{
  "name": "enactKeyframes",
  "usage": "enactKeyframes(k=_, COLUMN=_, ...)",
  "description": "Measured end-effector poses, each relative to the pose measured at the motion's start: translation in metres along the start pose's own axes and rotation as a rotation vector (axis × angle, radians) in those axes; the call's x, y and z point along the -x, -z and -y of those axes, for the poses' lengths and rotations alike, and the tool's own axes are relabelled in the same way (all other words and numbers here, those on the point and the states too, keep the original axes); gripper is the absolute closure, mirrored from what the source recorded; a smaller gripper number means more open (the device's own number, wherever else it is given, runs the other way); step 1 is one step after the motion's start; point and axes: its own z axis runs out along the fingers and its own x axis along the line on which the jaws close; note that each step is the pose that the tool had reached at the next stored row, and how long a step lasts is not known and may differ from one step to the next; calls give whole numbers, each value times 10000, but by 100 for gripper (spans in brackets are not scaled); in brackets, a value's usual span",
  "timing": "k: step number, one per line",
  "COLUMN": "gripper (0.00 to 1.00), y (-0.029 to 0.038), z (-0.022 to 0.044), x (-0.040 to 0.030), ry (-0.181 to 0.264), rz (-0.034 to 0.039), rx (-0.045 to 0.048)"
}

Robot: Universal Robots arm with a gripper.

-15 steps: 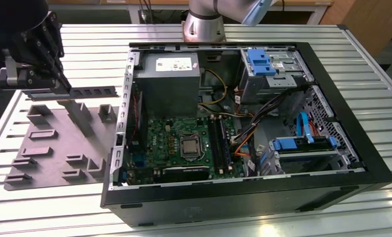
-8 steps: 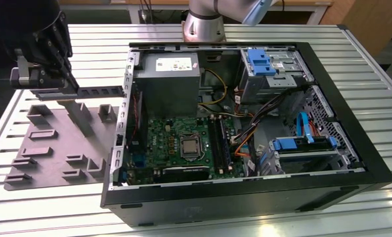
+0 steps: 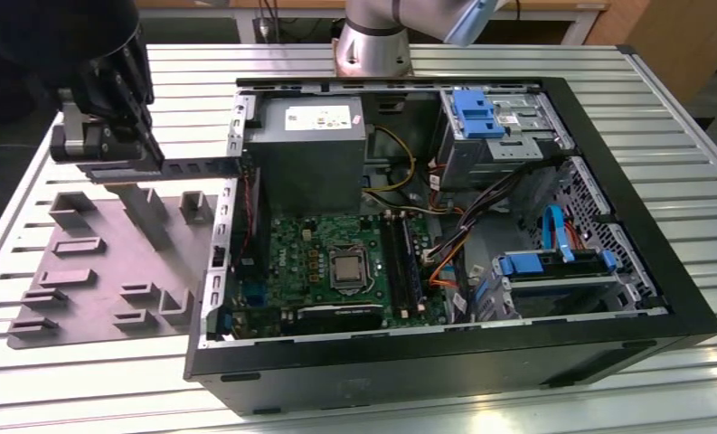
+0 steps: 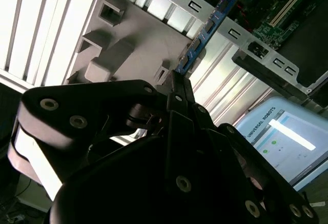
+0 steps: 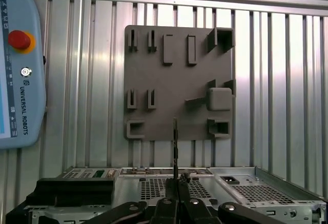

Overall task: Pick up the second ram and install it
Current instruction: 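Pick up the second ram and move it above second insertion slot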

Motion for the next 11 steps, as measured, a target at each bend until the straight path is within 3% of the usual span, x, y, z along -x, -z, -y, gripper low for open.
enactKeyframes(k=11, gripper=88, y=7, z=175, x=-1, ry=0, rz=0, rx=0)
